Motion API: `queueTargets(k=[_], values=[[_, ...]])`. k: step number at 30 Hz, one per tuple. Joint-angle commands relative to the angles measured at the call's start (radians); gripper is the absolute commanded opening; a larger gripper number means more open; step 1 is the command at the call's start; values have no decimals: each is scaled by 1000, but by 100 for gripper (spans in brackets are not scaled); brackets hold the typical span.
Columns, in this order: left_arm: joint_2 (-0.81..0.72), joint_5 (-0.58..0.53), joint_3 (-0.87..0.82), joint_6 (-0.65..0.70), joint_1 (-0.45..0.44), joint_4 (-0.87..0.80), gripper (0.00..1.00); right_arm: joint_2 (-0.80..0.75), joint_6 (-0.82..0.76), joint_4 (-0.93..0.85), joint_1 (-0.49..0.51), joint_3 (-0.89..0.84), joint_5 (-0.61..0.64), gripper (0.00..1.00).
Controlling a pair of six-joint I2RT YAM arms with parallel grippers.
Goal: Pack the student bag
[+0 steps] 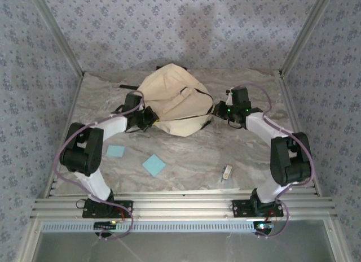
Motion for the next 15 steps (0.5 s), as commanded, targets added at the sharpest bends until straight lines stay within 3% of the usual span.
queueTargets(k=[1,5,11,13,15], values=[[56,25,69,113,36,-31,0,-100,-30,-78,48,-29,-14,0],[67,9,106,119,38,5,0,-180,-20,-136,136,-64,-31,0],[154,52,234,94,34,32,9,-180,96,-13,247,-83,-91,0],[161,60,252,71,28,51,25,-126,114,29,272,-58,-90,0],[154,58,262,55,26,37,53,-64,140,80,286,-27,-102,0]])
